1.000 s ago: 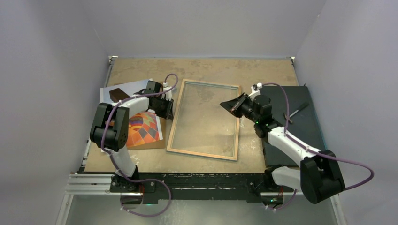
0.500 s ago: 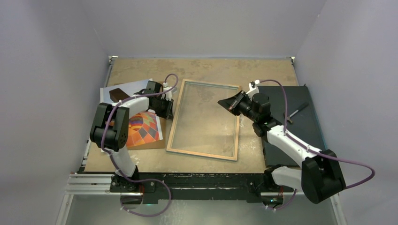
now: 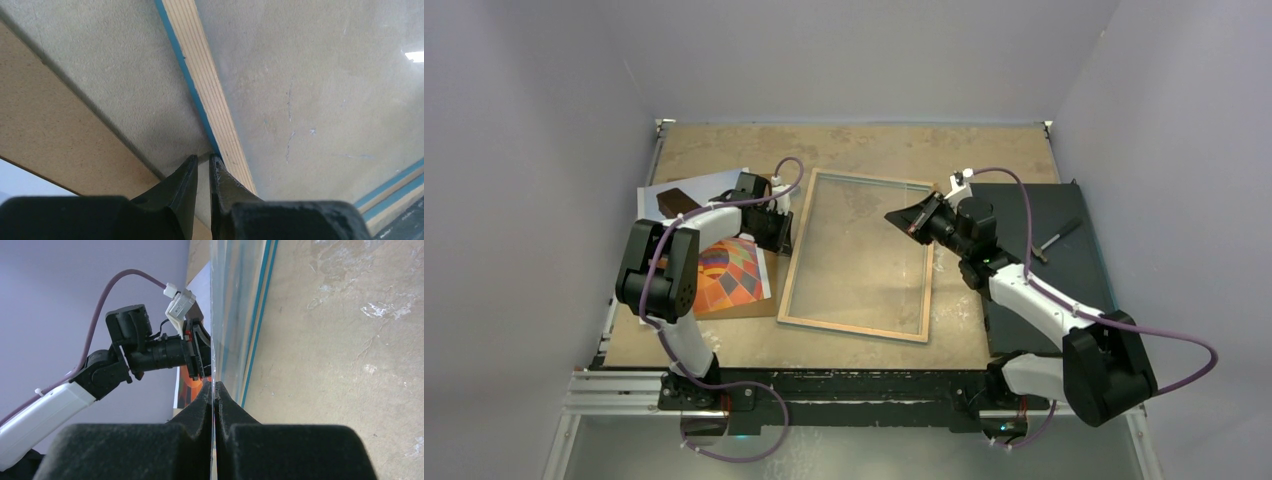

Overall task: Put the photo into the frame
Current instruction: Place the photo frame item in the photo frame.

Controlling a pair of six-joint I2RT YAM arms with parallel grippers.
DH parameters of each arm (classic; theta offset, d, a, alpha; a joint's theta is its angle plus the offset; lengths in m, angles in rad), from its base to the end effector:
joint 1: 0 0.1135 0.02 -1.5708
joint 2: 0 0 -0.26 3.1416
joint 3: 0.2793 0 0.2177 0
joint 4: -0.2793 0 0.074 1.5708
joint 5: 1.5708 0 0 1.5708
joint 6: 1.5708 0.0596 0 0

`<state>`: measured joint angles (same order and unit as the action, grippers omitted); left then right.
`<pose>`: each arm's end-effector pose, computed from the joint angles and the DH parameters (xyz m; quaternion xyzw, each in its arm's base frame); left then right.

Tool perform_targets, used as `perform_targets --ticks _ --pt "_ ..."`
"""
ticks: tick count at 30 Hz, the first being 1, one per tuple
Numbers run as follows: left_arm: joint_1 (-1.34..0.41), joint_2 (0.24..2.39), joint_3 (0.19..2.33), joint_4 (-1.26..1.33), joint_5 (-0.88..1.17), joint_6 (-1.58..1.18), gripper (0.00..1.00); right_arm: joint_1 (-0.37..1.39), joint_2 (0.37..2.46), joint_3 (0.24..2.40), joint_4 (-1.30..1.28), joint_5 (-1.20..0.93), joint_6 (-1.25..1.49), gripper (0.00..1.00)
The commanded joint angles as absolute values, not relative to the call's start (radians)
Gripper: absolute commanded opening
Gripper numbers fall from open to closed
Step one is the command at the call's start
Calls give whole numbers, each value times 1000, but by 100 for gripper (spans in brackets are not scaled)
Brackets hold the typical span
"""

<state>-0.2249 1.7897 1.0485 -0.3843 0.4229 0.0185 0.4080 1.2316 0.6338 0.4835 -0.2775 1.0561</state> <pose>0.3130 -0.0967 0.1544 0.1618 0.9409 -0.2259 0.1937 0.2420 0.1224 0.2755 0.1481 0.7300 0.5174 0.4213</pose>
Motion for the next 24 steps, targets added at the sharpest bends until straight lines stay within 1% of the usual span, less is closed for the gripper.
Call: perform_targets --ticks 1,24 --pt "-233 1784 1031 -365 446 8 13 422 1232 649 480 -244 1076 0" --pt "-232 1780 1021 -362 462 7 11 422 1249 591 472 -197 1151 0"
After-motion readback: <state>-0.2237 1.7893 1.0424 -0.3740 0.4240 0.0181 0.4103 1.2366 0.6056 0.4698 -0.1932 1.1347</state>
